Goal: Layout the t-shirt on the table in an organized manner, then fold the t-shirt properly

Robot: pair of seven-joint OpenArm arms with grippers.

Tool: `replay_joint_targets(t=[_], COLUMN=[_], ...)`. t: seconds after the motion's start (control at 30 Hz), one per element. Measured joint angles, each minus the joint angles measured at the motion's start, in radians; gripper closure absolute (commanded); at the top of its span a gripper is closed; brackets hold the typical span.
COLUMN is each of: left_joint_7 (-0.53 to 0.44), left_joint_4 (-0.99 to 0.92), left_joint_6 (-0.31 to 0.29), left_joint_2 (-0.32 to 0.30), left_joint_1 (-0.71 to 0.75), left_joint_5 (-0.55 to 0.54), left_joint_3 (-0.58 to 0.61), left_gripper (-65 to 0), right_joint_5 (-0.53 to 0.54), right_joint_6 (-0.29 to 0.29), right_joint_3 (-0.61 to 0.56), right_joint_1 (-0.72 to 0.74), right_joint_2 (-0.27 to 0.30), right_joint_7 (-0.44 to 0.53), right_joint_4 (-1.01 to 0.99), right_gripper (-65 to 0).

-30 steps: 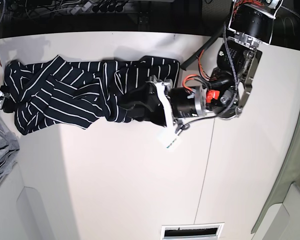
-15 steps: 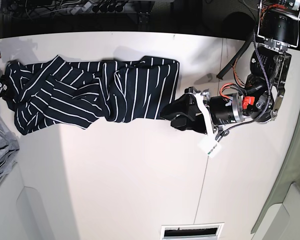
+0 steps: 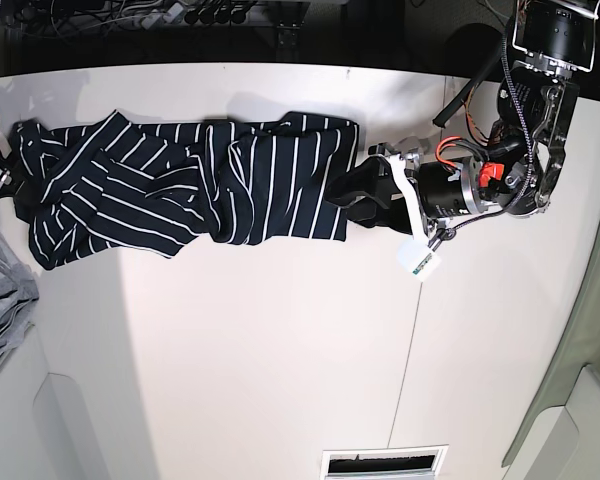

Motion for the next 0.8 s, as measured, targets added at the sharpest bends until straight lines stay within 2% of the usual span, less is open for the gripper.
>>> replay_joint_targets(t=[0.2,0.47,0.67,0.7,0.73,0.8], left_joint_7=[-0.004,-0.003,-0.043,-0.058,-0.068,-0.075], left_joint_4=[0.000,0.000,0.000,0.000,0.000,0.000], left_joint_6=[0.000,0.000,0.000,0.000,0.000,0.000], left_joint_2=[0.000,-0.006,-0.008,-0.008,-0.008,-0.008], left_joint_1=[0.000,0.000,0.000,0.000,0.000,0.000], left_joint_5=[0.000,0.002,0.071,0.084,0.099,0.127], left_joint_3=[0.000,0.000,0.000,0.000,0.000,0.000], left_gripper=[-35.9,-35.9,-35.9,-35.9,-35.9,-35.9], right_joint_5=[0.002,-0.005,-0.009,-0.021,-0.040,-0.076], right_joint_6=[0.007,0.011,0.015,0.017,0.019,0.016], right_joint_3=[0.000,0.003,0.004,0.004,0.004,0.003], right_joint_1=[0.000,0.003,0.006,0.006,0.006,0.006], right_joint_2=[-0.078,-0.122,-0.163,-0.167,-0.171,-0.177], right_joint_7=[-0.003,0.013,0.032,0.040,0.056,0.076], right_joint_4=[0.000,0.001,0.002,0.003,0.003,0.004], right_gripper=[-44.7,-44.7,-44.3,-41.9,-36.2,-20.6])
